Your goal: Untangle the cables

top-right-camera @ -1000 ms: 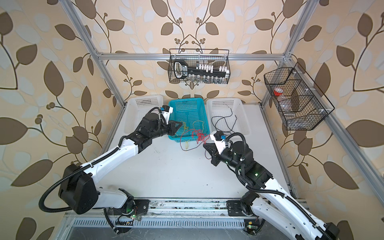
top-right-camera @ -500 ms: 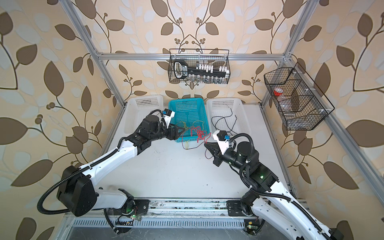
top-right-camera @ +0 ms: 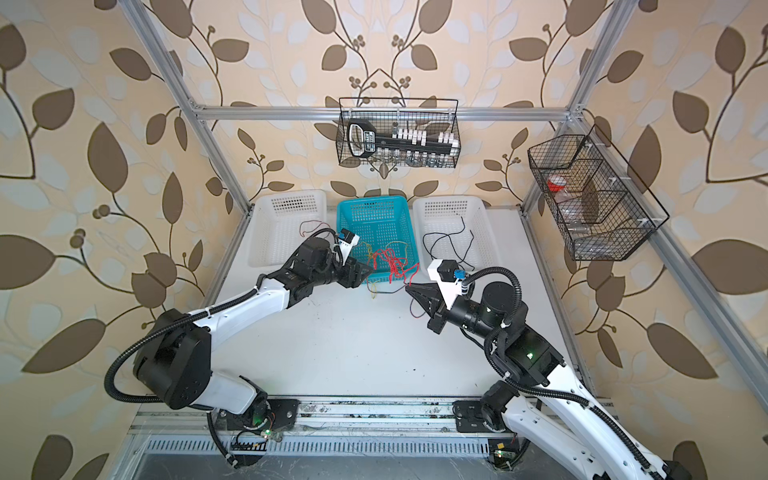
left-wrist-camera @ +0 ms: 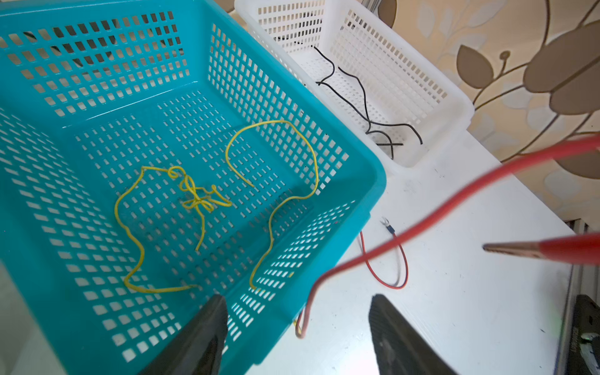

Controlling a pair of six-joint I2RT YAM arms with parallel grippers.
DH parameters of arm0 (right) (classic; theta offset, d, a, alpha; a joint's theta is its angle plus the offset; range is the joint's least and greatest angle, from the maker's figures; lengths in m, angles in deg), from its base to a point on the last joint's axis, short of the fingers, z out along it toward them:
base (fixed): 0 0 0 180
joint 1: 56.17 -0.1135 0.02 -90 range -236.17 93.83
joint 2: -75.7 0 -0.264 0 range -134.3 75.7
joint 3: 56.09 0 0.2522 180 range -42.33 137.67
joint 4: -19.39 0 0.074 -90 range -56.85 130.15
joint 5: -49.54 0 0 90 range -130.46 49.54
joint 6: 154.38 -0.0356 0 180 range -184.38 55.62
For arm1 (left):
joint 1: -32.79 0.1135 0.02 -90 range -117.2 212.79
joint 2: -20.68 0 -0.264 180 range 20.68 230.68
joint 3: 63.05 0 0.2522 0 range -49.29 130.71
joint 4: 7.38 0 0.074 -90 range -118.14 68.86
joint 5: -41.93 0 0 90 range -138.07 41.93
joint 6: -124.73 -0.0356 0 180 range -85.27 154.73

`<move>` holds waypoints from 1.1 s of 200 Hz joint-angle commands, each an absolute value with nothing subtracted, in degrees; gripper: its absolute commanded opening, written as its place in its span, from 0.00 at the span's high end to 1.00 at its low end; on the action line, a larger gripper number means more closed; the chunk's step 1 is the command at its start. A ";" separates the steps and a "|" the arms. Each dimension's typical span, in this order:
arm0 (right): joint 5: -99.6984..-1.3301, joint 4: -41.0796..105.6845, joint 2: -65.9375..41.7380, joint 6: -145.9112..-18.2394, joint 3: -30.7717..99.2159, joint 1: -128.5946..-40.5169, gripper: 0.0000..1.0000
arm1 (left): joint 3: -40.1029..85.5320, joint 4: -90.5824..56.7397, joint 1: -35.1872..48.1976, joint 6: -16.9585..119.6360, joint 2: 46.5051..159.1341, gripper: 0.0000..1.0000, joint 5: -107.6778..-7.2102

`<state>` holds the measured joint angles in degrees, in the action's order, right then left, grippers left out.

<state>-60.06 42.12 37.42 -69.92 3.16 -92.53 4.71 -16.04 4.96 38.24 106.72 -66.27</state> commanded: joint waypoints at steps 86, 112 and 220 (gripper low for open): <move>-57.33 40.11 36.94 -69.55 3.30 -92.69 1.00 | 6.88 -9.21 4.38 44.06 108.39 1.00 -70.08; -55.16 41.78 36.30 -69.42 2.43 -92.73 1.00 | 6.26 -10.36 4.43 44.35 105.43 1.00 -68.93; -38.45 43.18 26.22 -77.72 -7.75 -90.78 1.00 | 15.04 -29.49 4.44 46.86 88.37 1.00 -59.09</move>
<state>-44.52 43.74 26.18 -74.27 -6.37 -92.16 10.35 -23.88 4.96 46.52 93.62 -62.51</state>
